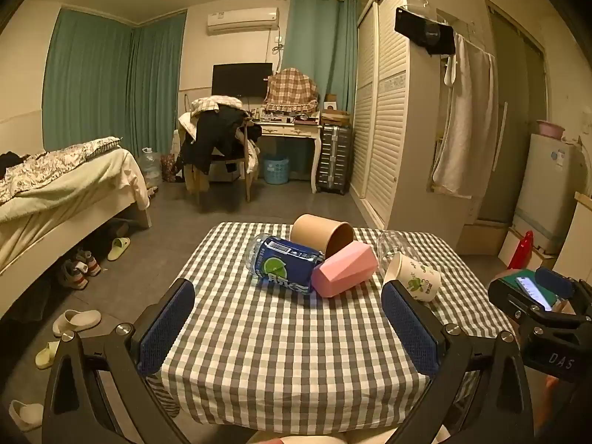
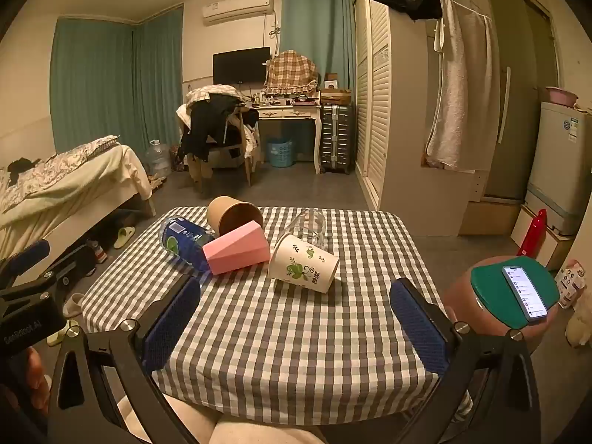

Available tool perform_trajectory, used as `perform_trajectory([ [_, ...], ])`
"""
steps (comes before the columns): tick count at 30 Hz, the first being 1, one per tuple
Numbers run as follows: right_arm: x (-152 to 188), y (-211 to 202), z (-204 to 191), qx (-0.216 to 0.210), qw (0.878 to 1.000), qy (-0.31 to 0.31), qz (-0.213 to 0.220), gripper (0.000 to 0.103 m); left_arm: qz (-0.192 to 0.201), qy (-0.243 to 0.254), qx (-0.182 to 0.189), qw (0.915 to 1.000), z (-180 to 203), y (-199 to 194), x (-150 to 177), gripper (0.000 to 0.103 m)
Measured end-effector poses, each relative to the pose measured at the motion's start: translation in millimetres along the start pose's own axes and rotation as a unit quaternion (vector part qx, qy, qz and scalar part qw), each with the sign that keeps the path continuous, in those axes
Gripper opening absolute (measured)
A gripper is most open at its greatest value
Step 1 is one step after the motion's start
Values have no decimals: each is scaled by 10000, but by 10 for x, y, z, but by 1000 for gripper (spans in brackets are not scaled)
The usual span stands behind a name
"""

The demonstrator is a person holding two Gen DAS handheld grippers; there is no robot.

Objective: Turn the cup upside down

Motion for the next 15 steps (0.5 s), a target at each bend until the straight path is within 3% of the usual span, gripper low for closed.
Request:
perform_trajectory([
  [15, 5, 37, -13, -3, 10000, 12, -52, 103, -24, -173, -110, 9998, -115, -1, 8, 103],
])
Point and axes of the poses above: each gripper's, at about its wrist camera, not at the fingertips, and y roughly the way its jaws point, z to its right, x to its underside, the point moved 4 cm from there along y, roughly the way its jaws point, and after that the axes turned 2 degrees about -y, right-handed, at the moved point
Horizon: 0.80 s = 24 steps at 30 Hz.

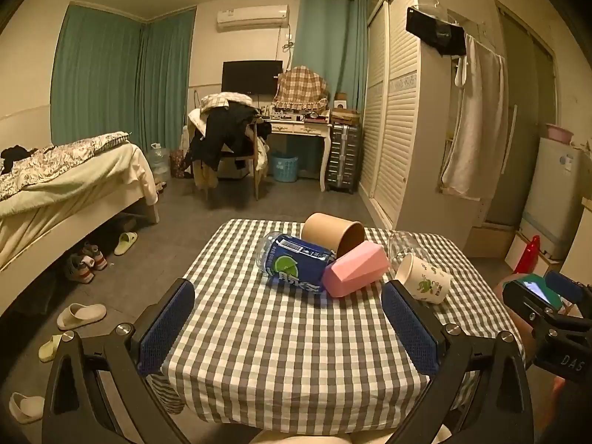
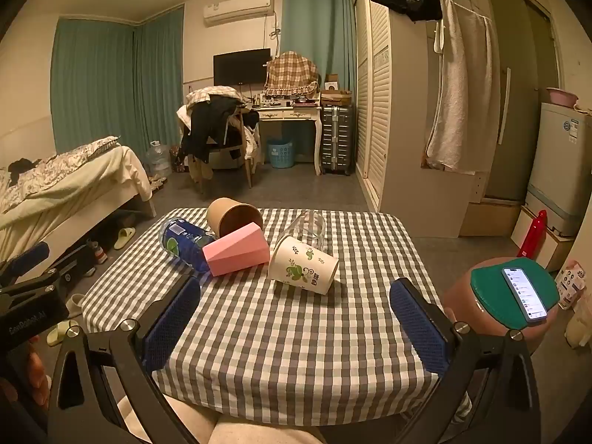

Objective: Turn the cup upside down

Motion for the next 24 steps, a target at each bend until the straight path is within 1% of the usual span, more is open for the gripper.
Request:
perform_trajectory([
  [24, 40, 5, 16, -4, 10000, -34, -56, 103, -35, 36, 16, 10000, 44, 11, 34, 103],
])
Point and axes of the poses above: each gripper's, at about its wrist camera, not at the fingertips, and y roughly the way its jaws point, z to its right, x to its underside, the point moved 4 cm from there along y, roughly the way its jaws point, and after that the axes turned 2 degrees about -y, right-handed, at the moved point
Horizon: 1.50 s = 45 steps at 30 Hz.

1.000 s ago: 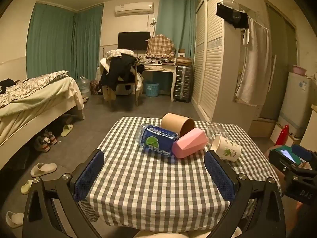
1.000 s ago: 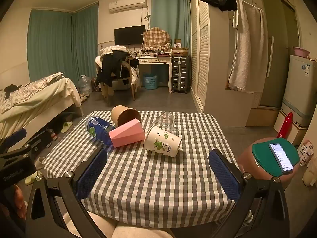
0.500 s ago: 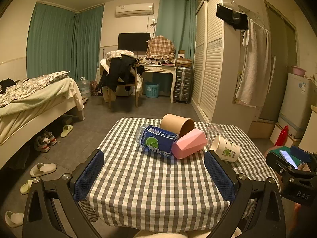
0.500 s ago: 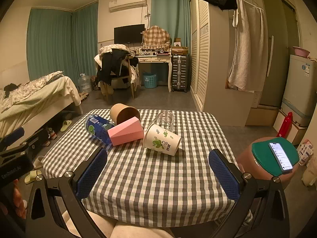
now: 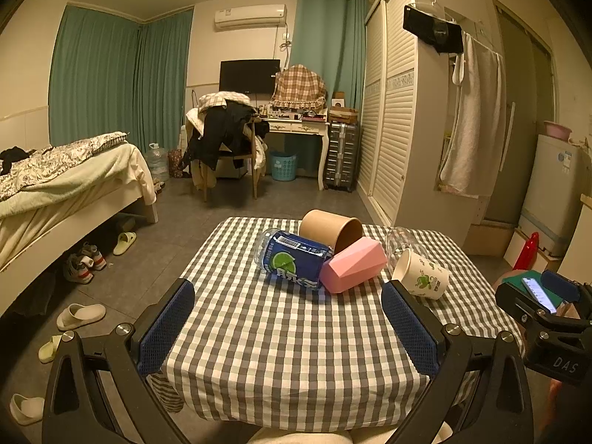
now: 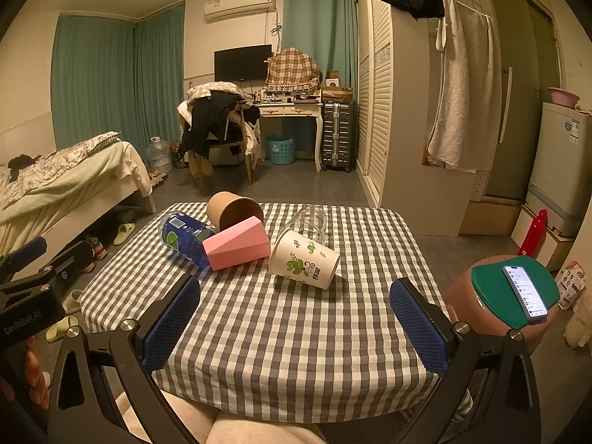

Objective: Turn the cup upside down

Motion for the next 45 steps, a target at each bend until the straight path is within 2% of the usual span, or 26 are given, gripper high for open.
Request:
perform_trajectory([
  [45, 10, -5, -13, -36, 10000, -5, -13, 103, -37, 53, 17, 10000, 89, 23, 65, 103],
])
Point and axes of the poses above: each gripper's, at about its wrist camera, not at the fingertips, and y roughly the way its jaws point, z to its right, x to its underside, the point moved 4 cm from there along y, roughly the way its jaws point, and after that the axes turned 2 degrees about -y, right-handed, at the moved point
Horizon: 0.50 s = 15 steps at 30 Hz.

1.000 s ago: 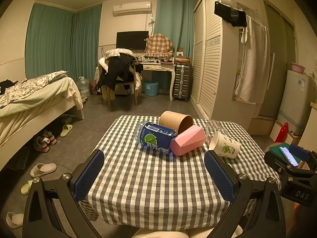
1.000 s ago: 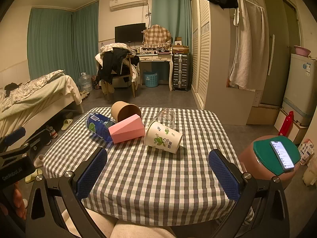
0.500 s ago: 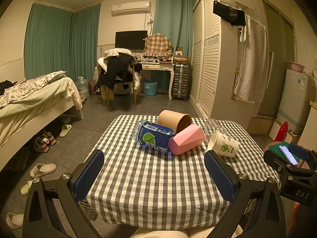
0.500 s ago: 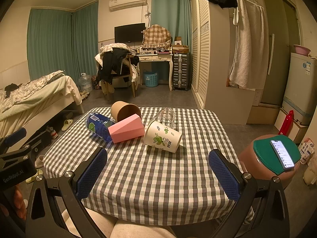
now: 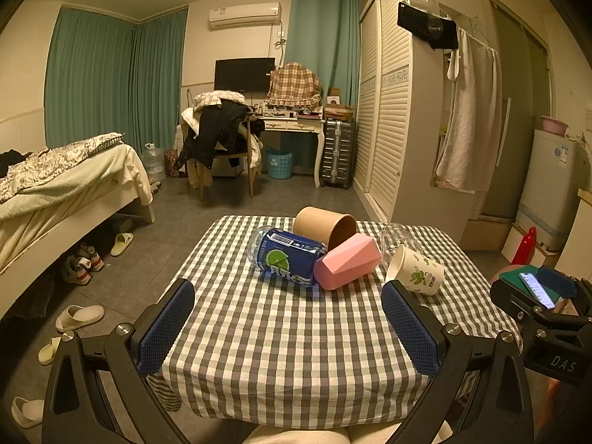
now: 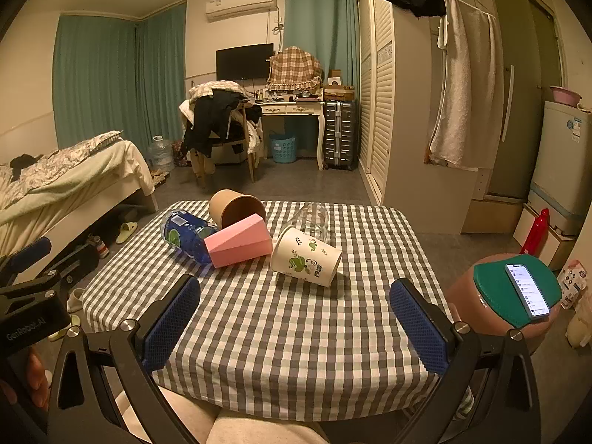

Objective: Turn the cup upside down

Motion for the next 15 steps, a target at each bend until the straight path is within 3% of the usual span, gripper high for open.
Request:
perform_trajectory([
  [11, -94, 75, -4, -41, 9999, -39, -139, 103, -127, -41, -52, 9999, -24, 114, -66, 103],
  [15, -179, 246, 59, -294, 9986, 123, -427, 103, -246, -56, -158, 9996, -110, 321, -164, 103],
])
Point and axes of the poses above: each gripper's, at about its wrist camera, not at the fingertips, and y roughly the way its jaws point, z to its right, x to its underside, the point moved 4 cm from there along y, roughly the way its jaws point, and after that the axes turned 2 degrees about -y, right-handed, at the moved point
